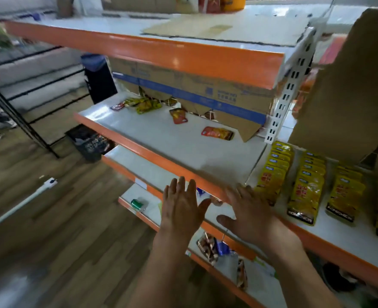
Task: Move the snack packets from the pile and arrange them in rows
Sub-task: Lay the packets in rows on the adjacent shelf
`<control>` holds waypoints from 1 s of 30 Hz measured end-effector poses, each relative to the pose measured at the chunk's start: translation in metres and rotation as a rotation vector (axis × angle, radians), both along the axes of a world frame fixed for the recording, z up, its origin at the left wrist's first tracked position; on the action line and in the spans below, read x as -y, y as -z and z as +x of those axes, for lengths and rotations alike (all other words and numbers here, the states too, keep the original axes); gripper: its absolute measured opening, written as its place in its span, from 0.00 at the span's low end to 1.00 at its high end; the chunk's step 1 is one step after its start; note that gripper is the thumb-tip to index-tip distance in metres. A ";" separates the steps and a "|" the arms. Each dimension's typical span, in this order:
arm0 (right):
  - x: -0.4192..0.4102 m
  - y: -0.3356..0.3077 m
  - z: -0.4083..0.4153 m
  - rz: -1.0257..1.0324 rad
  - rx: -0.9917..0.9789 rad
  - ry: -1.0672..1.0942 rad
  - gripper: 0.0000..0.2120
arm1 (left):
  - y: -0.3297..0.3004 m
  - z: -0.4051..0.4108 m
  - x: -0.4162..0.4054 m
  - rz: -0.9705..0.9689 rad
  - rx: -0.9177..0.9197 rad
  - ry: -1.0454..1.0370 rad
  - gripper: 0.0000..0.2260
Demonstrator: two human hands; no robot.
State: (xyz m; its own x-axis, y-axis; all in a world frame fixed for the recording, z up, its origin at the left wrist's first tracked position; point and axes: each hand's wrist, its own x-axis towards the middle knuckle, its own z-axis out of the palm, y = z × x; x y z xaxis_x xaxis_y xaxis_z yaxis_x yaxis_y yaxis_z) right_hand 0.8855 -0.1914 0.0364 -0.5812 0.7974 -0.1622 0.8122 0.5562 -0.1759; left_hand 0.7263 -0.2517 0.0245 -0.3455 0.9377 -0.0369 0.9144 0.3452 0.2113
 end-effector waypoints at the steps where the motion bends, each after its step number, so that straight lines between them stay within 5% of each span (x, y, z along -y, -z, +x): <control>1: 0.002 0.001 -0.013 -0.004 -0.002 -0.010 0.33 | 0.001 -0.013 0.004 0.002 -0.014 -0.010 0.33; 15: 0.001 0.005 -0.160 -0.176 -0.092 -0.040 0.38 | 0.009 -0.156 0.031 -0.003 -0.005 -0.149 0.31; 30: -0.083 0.012 -0.305 -0.179 -0.044 -0.127 0.37 | 0.024 -0.283 -0.037 0.000 0.048 -0.222 0.31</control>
